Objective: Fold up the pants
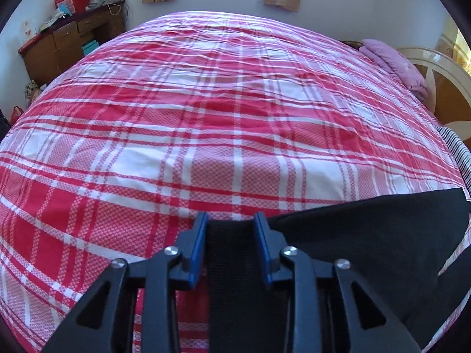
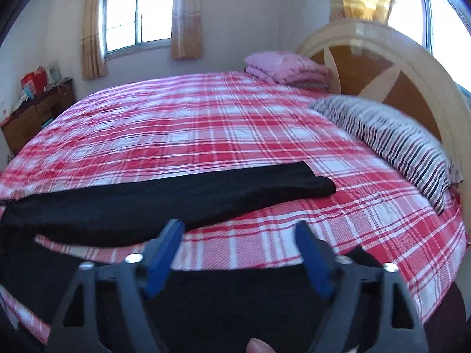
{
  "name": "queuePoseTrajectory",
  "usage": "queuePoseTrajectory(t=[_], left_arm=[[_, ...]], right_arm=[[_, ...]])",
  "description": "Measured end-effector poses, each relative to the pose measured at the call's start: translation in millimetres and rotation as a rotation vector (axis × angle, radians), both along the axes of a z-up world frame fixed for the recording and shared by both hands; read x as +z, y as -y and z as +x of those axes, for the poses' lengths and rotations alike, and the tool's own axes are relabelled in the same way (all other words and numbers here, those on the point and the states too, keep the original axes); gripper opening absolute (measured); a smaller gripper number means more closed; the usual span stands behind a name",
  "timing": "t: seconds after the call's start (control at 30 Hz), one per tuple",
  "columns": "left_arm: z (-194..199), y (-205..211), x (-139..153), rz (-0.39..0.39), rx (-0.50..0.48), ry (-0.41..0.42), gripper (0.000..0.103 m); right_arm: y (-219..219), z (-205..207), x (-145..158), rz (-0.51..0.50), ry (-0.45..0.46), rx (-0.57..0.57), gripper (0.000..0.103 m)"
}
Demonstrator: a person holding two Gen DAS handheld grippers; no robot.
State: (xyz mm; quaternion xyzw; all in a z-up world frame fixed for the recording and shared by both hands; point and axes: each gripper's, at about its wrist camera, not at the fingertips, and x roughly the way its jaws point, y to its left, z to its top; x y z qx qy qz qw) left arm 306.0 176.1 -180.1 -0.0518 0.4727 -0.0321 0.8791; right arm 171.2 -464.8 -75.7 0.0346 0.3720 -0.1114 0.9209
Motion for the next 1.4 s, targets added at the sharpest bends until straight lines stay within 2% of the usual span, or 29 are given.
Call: queuePoseTrajectory(t=[0.07, 0.1, 0.23, 0.37, 0.43, 0.6, 0.73, 0.8, 0.83, 0.87, 0.9, 0.93, 0.97, 1.07, 1.17, 1.4], left_arm=[[0.8, 4.3, 1.7, -0.007, -0.035, -0.002, 0.017], [0.6, 5.9, 2.7, -0.009, -0.037, 0.000, 0.015], [1.9, 15.3, 1.2, 0.052, -0.043, 0.008, 0.015], [1.6, 15.9, 1.8, 0.057, -0.041, 0.006, 0.015], [3.9, 13.2, 0.5, 0.054, -0.047, 0.001, 0.015], [8.7, 16.2, -2.9, 0.080, -0.061, 0.012, 0.015], [11.3, 19.0, -4.3, 0.097, -0.058, 0.010, 0.015], [13.7, 21.8, -5.2, 0.114, -0.056, 0.009, 0.015], [14.5, 23.2, -5.6, 0.123, -0.056, 0.012, 0.014], [15.9, 24.7, -6.4, 0.131, -0.054, 0.013, 0.014], [17.5, 26.3, -6.9, 0.140, -0.053, 0.013, 0.014], [17.9, 27.1, -6.7, 0.146, -0.055, 0.012, 0.013], [18.3, 27.3, -5.8, 0.150, -0.054, 0.010, 0.013], [17.7, 25.3, -0.1, 0.143, -0.046, 0.017, 0.011], [11.5, 19.2, 10.8, 0.103, -0.036, 0.051, 0.011], [-21.7, 4.9, 52.0, 0.016, -0.047, 0.182, 0.011]], right_arm=[[25.2, 19.5, -0.7, 0.024, -0.016, -0.035, 0.067], [34.6, 27.7, -1.6, 0.029, -0.024, -0.044, 0.067], [87.3, 71.9, -14.2, 0.090, -0.085, -0.105, 0.067], [121.1, 105.3, -27.8, 0.139, -0.126, -0.139, 0.066], [130.0, 119.5, -33.0, 0.141, -0.138, -0.135, 0.066], [156.2, 160.9, -58.4, 0.227, -0.198, -0.116, 0.066], [160.8, 184.2, -75.6, 0.249, -0.245, -0.086, 0.065], [161.7, 193.5, -85.9, 0.245, -0.290, -0.074, 0.046], [160.1, 196.1, -88.6, 0.223, -0.301, -0.064, 0.041], [159.9, 197.3, -88.9, 0.220, -0.304, -0.055, 0.027], [160.1, 196.9, -88.3, 0.237, -0.305, -0.043, 0.018], [160.4, 195.5, -86.0, 0.249, -0.301, -0.041, 0.015], [160.5, 193.7, -83.7, 0.246, -0.297, -0.043, 0.007], [155.5, 181.1, -65.7, 0.231, -0.250, -0.033, 0.005], [147.7, 165.9, -42.4, 0.200, -0.186, -0.010, 0.005], [129.7, 111.1, 24.4, 0.151, -0.021, 0.040, 0.005]])
